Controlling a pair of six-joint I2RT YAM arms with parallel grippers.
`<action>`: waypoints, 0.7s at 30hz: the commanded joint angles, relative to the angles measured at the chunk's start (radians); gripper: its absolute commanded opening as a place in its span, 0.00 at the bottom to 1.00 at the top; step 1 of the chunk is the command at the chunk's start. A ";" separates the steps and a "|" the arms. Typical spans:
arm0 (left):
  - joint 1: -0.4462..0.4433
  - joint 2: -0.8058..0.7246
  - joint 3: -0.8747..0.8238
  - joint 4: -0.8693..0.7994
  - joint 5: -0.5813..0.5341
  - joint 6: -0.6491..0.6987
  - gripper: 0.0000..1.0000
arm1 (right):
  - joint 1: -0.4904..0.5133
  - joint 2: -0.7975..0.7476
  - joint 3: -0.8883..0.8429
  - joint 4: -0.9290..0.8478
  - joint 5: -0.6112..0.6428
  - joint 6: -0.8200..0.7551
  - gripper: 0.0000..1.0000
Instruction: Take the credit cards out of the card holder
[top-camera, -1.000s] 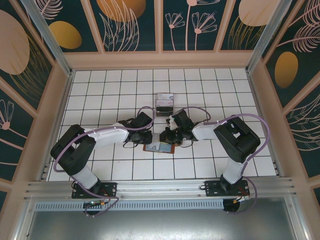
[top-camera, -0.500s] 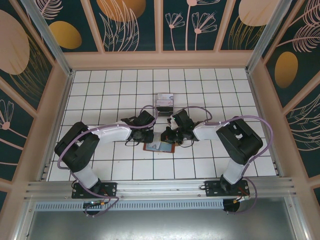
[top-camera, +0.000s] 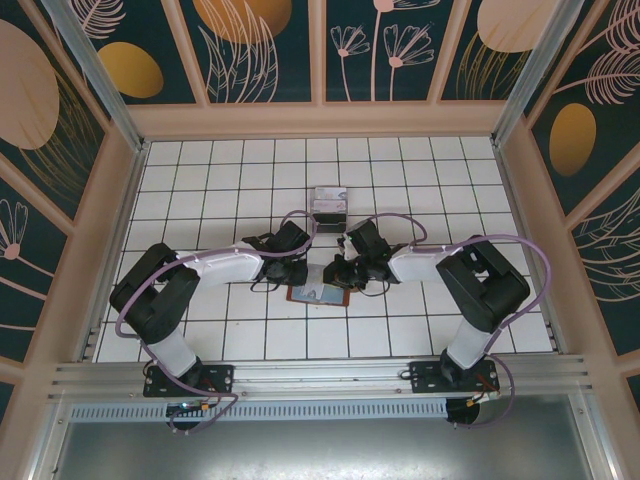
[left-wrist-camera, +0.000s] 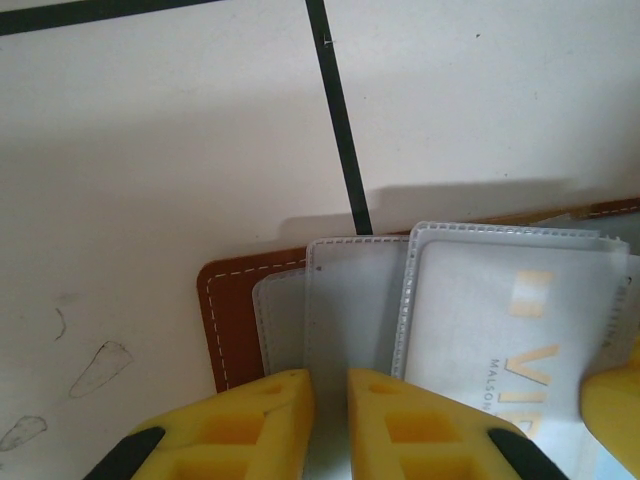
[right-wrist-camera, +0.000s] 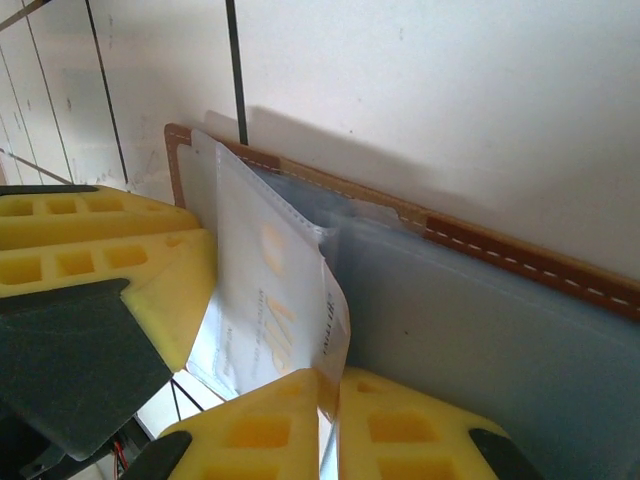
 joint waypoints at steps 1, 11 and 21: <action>0.007 0.076 -0.057 -0.126 -0.073 0.022 0.20 | -0.005 -0.026 -0.027 -0.052 0.033 0.012 0.06; 0.006 0.076 -0.052 -0.128 -0.074 0.020 0.20 | -0.005 -0.037 -0.040 -0.039 0.033 0.026 0.11; 0.007 0.074 -0.046 -0.132 -0.074 0.019 0.20 | -0.005 -0.067 -0.072 0.028 0.012 0.058 0.11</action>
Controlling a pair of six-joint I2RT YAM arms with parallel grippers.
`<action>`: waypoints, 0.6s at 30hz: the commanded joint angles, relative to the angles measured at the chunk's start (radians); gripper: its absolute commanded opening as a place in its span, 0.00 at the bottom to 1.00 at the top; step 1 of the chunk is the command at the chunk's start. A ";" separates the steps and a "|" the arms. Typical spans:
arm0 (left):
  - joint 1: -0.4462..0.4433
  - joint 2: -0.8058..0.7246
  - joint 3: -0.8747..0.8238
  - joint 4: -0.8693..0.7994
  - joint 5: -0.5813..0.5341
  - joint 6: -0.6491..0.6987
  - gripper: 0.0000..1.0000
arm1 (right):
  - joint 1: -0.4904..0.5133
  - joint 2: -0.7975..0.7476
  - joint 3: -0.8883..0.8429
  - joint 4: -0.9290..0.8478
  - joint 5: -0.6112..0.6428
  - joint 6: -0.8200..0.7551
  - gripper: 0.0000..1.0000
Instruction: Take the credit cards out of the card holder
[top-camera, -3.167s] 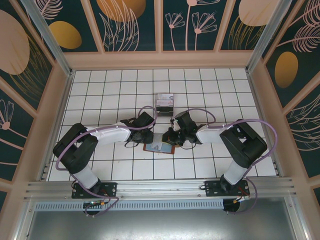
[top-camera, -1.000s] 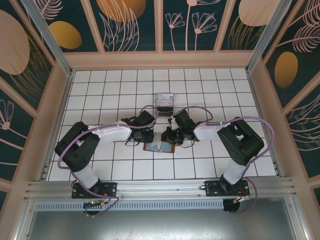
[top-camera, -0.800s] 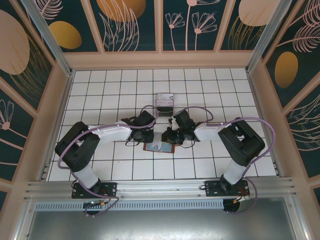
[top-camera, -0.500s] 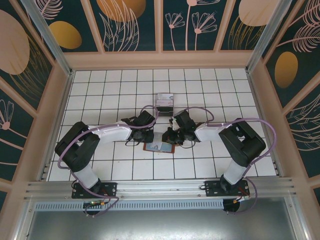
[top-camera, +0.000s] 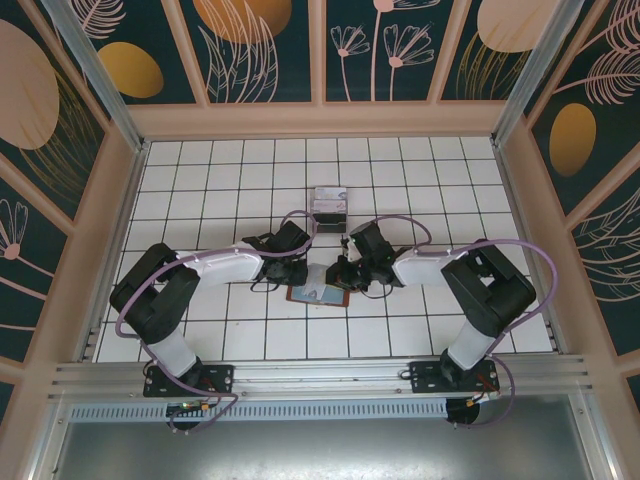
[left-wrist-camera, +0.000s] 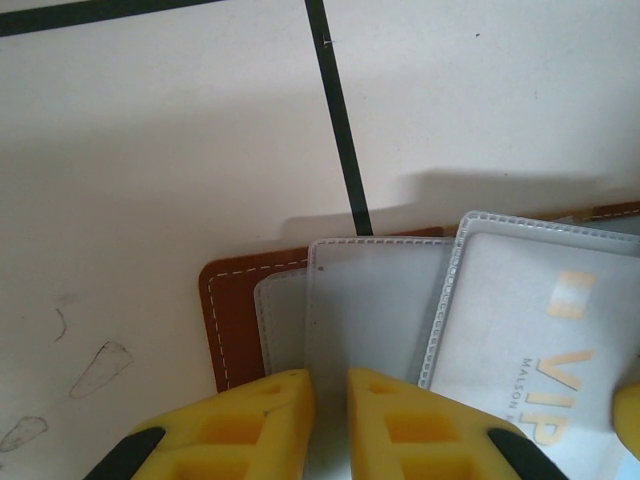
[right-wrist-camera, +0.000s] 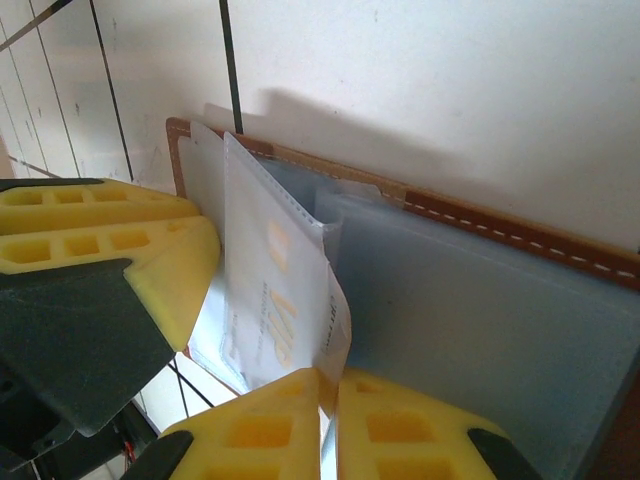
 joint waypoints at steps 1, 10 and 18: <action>0.007 0.074 -0.046 -0.133 -0.073 0.016 0.20 | -0.004 -0.028 -0.033 0.005 0.008 0.023 0.11; 0.007 0.068 -0.051 -0.133 -0.073 0.015 0.20 | -0.005 -0.041 -0.054 0.049 0.011 0.053 0.18; 0.007 0.065 -0.051 -0.134 -0.073 0.014 0.21 | -0.004 -0.039 -0.065 0.095 -0.002 0.076 0.14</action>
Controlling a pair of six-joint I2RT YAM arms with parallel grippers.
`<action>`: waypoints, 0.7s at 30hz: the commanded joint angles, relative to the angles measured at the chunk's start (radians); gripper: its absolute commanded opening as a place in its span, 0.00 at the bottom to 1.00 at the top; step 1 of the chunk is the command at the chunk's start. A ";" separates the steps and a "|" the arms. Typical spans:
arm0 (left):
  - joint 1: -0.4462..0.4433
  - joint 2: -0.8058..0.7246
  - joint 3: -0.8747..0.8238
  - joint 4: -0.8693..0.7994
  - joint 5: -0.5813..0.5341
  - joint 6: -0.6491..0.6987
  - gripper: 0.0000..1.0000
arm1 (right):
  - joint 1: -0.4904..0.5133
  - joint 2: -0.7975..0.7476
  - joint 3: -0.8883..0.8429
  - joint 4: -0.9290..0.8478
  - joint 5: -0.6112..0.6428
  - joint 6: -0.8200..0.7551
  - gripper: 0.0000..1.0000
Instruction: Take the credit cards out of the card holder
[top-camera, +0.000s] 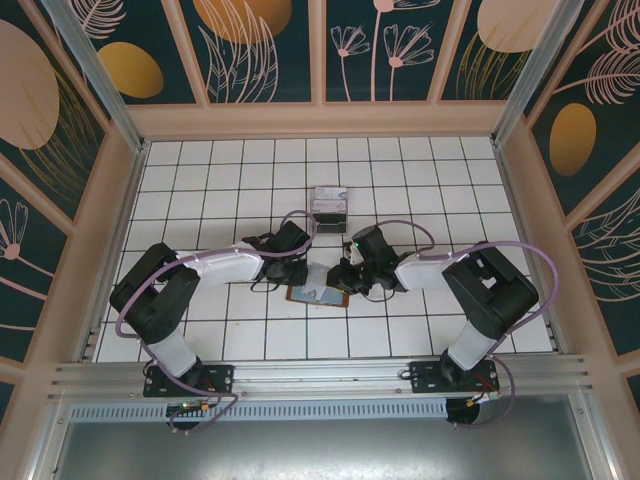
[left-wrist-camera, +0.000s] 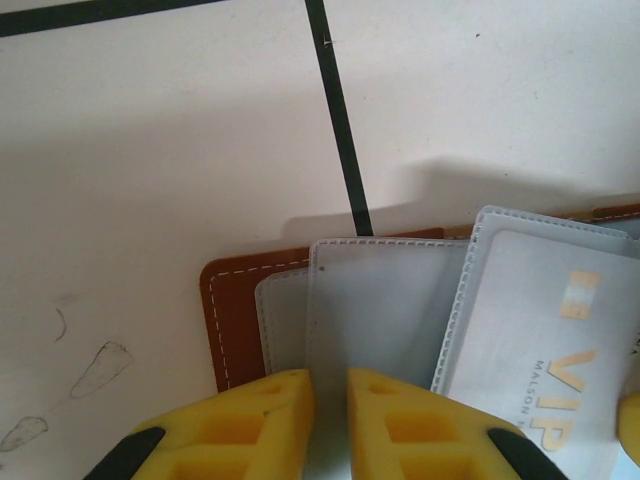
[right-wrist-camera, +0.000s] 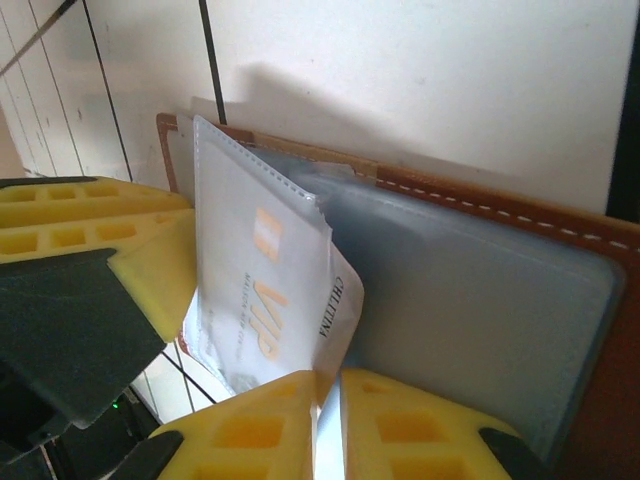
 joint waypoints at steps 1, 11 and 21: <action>0.007 0.065 -0.053 -0.132 -0.074 0.014 0.21 | -0.005 -0.022 -0.016 0.033 0.000 0.018 0.14; 0.007 0.033 -0.054 -0.131 -0.092 0.002 0.21 | -0.004 0.010 0.001 0.072 -0.004 0.032 0.04; 0.008 -0.102 -0.041 -0.081 -0.057 -0.032 0.28 | 0.000 0.066 0.055 0.027 -0.021 -0.020 0.00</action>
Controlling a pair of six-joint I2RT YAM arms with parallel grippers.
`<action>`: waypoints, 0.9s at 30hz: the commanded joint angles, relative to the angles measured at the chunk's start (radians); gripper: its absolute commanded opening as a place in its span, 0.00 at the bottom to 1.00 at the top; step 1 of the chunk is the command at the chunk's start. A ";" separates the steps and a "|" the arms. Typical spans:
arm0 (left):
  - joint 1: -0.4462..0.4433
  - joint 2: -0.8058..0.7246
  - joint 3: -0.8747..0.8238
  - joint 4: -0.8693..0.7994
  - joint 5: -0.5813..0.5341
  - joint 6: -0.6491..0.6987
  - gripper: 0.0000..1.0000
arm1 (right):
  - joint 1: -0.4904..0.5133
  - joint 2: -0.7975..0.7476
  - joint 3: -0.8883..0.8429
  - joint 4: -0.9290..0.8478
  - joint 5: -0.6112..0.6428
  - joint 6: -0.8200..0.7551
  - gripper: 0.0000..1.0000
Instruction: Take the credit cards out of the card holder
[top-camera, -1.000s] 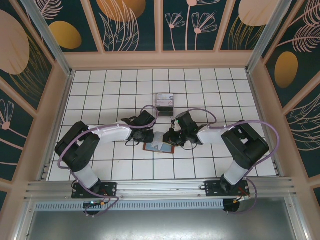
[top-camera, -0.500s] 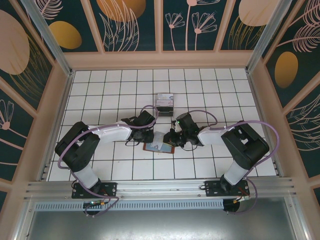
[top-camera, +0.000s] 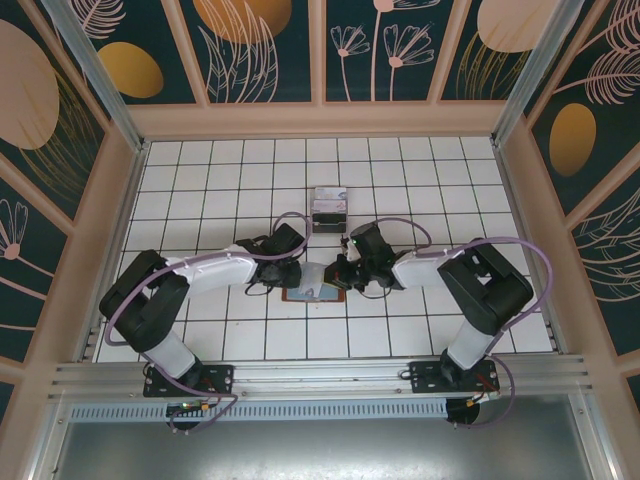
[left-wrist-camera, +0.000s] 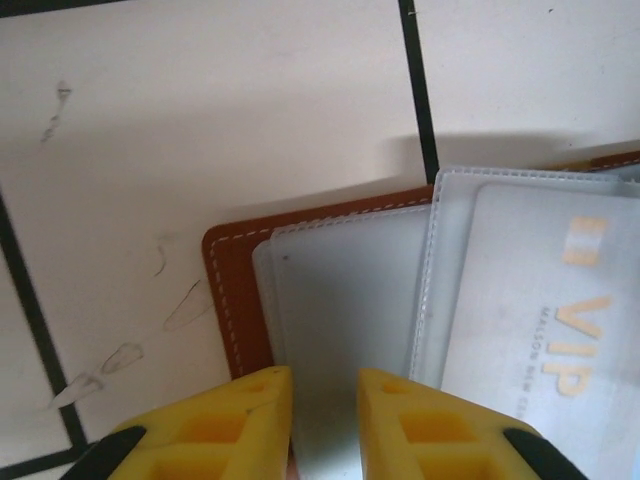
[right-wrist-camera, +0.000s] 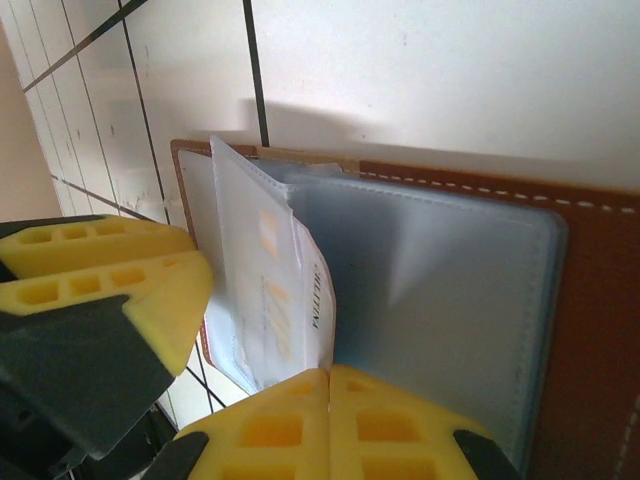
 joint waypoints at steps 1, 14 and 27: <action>0.009 -0.023 0.001 -0.025 0.010 -0.013 0.28 | 0.000 0.030 0.028 -0.022 -0.010 -0.034 0.00; 0.008 0.055 0.009 0.021 0.082 0.015 0.30 | 0.006 0.034 0.040 -0.049 -0.008 -0.044 0.00; 0.008 0.076 -0.012 -0.056 -0.017 0.030 0.28 | 0.003 -0.017 0.053 -0.174 0.090 -0.050 0.00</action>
